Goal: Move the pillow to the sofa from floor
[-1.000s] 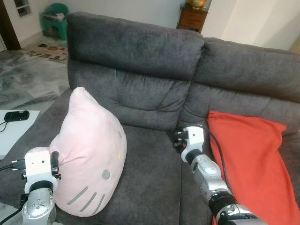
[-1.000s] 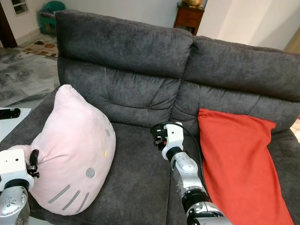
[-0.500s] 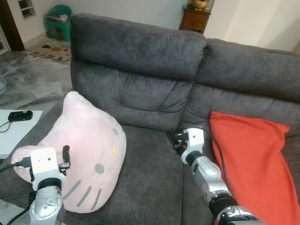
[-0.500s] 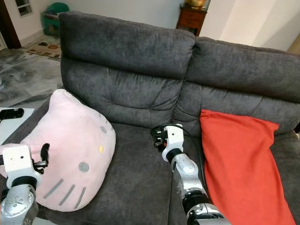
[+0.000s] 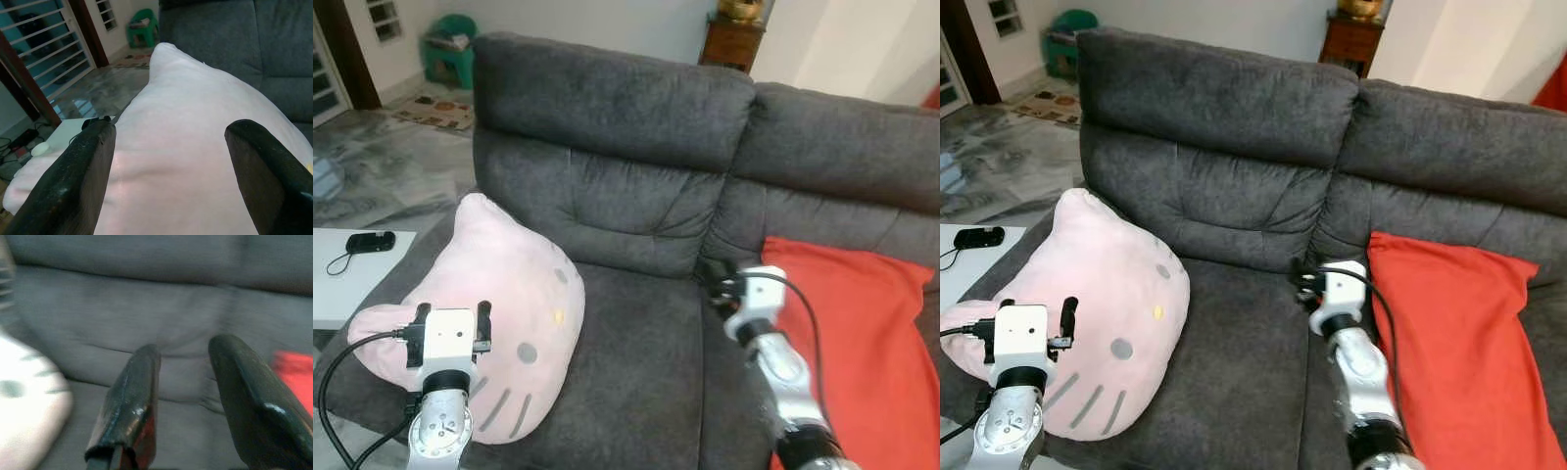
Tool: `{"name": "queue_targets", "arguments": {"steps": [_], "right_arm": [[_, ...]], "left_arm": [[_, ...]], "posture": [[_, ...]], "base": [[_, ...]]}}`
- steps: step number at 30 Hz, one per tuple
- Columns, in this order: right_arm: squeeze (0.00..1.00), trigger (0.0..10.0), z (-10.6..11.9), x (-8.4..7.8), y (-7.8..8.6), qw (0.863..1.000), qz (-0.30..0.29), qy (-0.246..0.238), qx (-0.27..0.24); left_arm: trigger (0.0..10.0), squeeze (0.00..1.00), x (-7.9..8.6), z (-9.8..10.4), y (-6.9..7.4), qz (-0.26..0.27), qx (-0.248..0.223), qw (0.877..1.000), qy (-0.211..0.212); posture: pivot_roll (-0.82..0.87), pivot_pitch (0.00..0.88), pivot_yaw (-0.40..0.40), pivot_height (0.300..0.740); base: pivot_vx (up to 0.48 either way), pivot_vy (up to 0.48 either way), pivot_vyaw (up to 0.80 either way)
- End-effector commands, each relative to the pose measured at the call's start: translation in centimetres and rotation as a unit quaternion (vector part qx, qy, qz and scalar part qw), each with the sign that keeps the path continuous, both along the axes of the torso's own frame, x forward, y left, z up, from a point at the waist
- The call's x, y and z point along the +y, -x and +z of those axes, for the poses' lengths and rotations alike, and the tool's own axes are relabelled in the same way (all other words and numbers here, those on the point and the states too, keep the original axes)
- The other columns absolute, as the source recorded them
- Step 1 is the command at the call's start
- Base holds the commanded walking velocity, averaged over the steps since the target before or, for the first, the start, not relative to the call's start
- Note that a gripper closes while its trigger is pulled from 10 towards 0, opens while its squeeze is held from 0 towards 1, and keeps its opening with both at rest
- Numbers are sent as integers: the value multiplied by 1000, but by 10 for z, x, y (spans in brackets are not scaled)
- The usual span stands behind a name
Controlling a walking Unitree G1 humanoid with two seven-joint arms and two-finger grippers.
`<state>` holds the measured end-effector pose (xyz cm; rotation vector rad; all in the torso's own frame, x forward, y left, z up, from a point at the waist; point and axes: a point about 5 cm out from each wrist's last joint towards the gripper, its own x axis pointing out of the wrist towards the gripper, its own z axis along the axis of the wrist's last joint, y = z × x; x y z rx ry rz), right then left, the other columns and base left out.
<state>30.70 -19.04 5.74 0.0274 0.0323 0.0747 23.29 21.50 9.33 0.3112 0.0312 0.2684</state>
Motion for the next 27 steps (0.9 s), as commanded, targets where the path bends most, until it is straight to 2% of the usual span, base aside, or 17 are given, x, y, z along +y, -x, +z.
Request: {"name": "queue_targets", "arguments": {"steps": [1,7,14,16,20,22,24,27], "right_arm": [[0,10000,-8,-16,6,999,-39,2,17],[0,10000,-18,-9,11,998,-49,2,36],[0,10000,-24,-4,13,996,-69,-4,47],[0,10000,-33,-12,19,992,-97,20,74],[0,10000,-37,-23,23,989,-118,27,83],[0,10000,-37,-32,25,987,-134,26,82],[0,10000,-31,-34,22,989,-132,21,67],[0,10000,-21,-21,13,995,-99,4,34]], "left_arm": [[10000,0,-3,-5,-5,-20,13,1000,-7],[10000,0,1,-22,-13,-39,40,998,-9],[10000,0,4,-29,-22,-41,53,998,5],[10000,0,-1,-42,-30,-56,76,995,22],[10000,0,-7,-48,-33,-68,82,994,28],[10000,0,-14,-45,-36,-78,68,994,30],[10000,0,-19,-35,-41,-88,40,995,25],[10000,0,-19,-17,-43,-77,-8,997,8]], "posture": [[130,0,-79,740],[123,0,-33,740],[92,0,1,740],[61,0,11,740],[52,0,10,740],[50,0,9,740],[64,0,-2,740],[81,0,-19,740]], "base": [[0,0,0],[0,0,0],[0,0,0],[0,0,0],[0,0,0],[0,0,0],[0,0,0],[0,0,0]]}}
